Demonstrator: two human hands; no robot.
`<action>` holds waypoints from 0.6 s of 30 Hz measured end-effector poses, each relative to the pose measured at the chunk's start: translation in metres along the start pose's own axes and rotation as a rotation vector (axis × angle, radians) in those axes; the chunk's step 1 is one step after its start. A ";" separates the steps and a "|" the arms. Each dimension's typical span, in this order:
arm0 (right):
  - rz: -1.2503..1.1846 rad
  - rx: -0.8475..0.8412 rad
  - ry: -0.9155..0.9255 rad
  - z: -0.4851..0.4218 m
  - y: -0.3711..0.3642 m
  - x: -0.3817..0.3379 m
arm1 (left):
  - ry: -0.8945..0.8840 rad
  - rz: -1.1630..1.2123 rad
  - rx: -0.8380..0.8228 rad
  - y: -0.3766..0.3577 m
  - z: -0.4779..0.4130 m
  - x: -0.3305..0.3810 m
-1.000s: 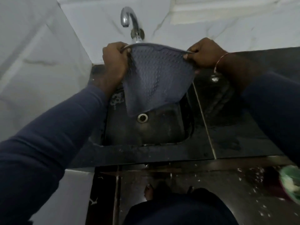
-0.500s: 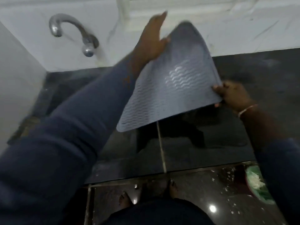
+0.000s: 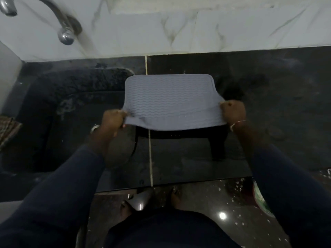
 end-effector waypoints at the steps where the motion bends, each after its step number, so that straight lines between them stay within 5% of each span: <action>1: 0.023 0.062 0.049 0.000 0.010 -0.007 | -0.050 0.030 0.012 0.003 0.004 0.013; 4: 0.114 0.165 0.136 0.013 0.044 0.004 | -0.147 0.031 -0.041 0.002 0.026 0.028; 9: 0.176 -0.045 -0.135 0.049 0.035 0.076 | -0.061 -0.156 -0.128 -0.022 0.043 -0.027; 15: 0.045 0.045 -0.206 0.051 0.034 0.079 | -0.039 -0.189 -0.139 -0.015 0.035 -0.035; 18: 0.151 -0.040 -0.209 0.057 0.035 0.078 | -0.018 -0.255 -0.168 -0.014 0.040 -0.038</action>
Point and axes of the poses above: each hand's wrist, its own z-axis away from the middle knuckle, its own y-axis out of the back of the hand, x = y × z, the point moved 2 cm from there along -z, towards the middle knuckle, and after that the axes turned 7 degrees about y, right-handed, at the moved point
